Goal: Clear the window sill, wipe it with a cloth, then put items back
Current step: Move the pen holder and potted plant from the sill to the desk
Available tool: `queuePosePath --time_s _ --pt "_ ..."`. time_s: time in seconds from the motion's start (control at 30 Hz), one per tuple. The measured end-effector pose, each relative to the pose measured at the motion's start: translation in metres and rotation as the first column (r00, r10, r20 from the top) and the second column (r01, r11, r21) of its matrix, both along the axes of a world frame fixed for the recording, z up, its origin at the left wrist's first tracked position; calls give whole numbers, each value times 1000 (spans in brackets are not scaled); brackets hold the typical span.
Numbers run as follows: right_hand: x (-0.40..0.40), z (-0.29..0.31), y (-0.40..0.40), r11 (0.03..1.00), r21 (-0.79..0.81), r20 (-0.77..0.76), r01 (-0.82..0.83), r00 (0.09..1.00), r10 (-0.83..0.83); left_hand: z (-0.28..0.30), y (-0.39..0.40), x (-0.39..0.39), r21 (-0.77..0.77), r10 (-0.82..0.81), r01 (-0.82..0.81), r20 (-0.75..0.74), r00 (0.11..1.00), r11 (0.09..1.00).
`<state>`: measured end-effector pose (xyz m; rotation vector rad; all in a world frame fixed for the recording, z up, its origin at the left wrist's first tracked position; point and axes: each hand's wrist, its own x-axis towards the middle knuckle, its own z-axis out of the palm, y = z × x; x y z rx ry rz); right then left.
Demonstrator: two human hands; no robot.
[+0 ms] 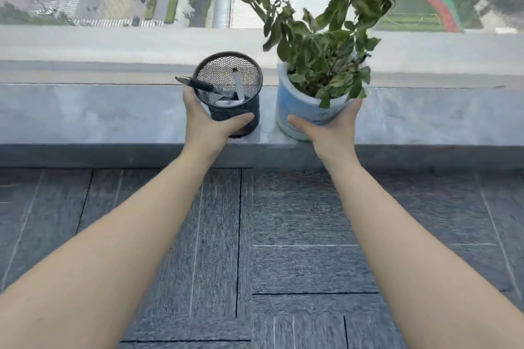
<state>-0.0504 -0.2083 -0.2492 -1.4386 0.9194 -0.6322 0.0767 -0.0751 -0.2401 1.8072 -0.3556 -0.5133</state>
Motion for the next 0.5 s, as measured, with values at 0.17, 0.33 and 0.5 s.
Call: queuePosePath --time_s 0.17,0.33,0.5 --pt "6 -4 -3 994 -110 18 24 1000 -22 -5 -4 10 -31 -14 14 12 1000 999" --pt "9 -5 -5 991 -131 -9 37 999 -39 -6 -8 14 -20 -12 13 42 999 1000" --pt "12 -11 -4 983 -164 10 83 997 -83 -2 -8 17 -33 4 -1 88 996 999"
